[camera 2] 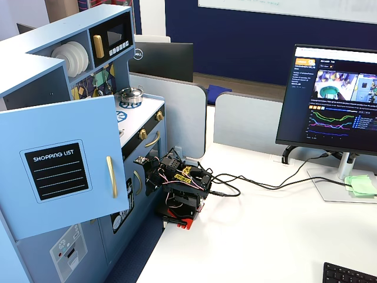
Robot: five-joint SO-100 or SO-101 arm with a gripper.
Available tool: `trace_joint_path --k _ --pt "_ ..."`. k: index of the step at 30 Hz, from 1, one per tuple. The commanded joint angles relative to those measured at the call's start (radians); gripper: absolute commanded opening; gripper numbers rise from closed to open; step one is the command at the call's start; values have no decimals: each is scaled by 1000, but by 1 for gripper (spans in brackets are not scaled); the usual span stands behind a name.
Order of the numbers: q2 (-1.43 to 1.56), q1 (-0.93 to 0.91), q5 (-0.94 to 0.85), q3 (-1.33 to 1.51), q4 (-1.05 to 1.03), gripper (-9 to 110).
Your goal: Take off the lid from the green recipient and place it on the counter
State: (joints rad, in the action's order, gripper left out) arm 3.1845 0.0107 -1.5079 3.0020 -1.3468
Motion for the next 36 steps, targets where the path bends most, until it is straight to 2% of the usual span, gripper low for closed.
trace_joint_path --k 1,32,36 --pt "-6 -18 -3 -6 -186 1" --pt "-6 -18 -3 -6 -186 1" --pt "-6 58 -34 -6 -186 1"
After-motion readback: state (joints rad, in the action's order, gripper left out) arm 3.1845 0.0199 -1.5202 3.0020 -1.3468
